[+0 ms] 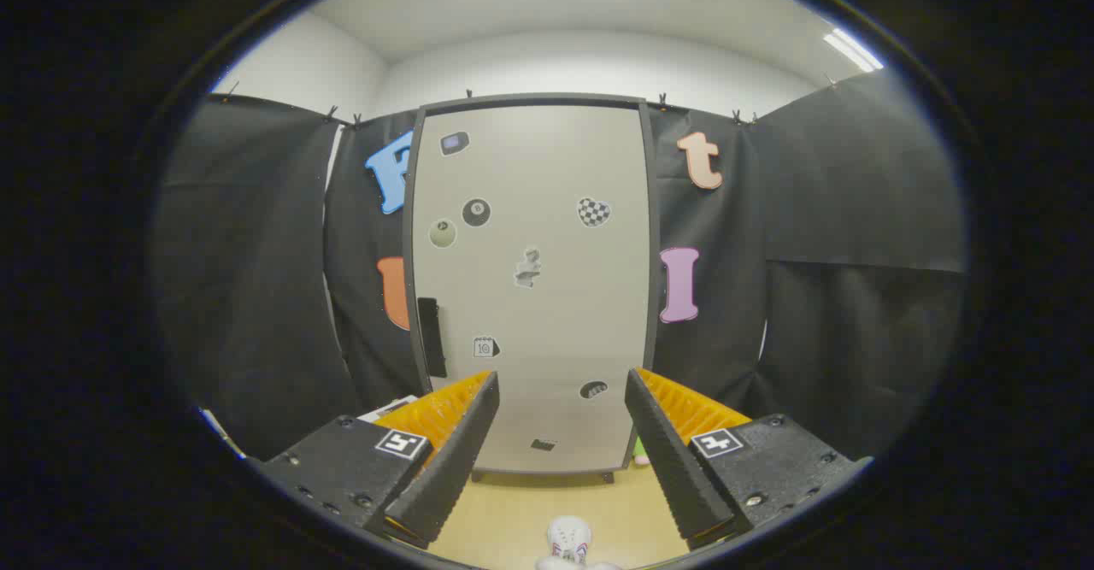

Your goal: Open the shoe cabinet door, grab the shoes and put them into the shoe cabinet, then close the shoe cabinet door.

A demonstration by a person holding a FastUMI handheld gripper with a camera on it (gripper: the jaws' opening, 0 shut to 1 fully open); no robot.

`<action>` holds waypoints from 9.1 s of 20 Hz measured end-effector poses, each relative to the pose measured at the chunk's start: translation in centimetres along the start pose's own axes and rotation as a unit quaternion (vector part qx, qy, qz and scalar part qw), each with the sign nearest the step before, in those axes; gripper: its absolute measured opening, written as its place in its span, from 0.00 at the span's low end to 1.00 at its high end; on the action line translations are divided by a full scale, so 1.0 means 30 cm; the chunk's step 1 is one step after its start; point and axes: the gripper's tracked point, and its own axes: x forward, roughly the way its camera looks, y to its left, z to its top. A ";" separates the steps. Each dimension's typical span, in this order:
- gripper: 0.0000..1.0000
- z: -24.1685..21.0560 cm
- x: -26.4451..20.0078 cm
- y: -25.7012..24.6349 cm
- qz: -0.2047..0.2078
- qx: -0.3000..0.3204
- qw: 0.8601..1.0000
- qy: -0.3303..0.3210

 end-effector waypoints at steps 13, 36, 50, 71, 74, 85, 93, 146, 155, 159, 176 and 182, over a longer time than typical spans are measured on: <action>0.97 -0.017 0.066 0.027 -0.011 -0.009 1.000 0.005; 0.95 -0.092 0.744 0.606 0.028 -0.001 0.999 0.021; 0.32 -0.123 0.788 0.624 0.034 0.017 0.998 0.048; 0.20 -0.112 0.321 0.409 0.166 0.020 0.985 0.041; 0.19 -0.117 0.287 0.355 0.165 0.019 0.985 0.044; 0.08 -0.112 0.232 0.111 0.094 0.037 0.994 0.035; 0.04 -0.100 0.238 -0.094 0.054 0.042 0.997 0.031; 1.00 -1.687 0.425 0.553 0.020 0.028 0.938 0.345; 1.00 -1.711 0.538 0.605 0.048 0.035 0.945 0.322; 0.97 -1.695 0.548 0.601 0.065 0.042 0.948 0.308; 0.13 -1.687 0.618 0.535 -0.027 0.011 0.957 0.289; 0.11 -1.482 0.627 0.470 -0.039 0.006 0.968 0.250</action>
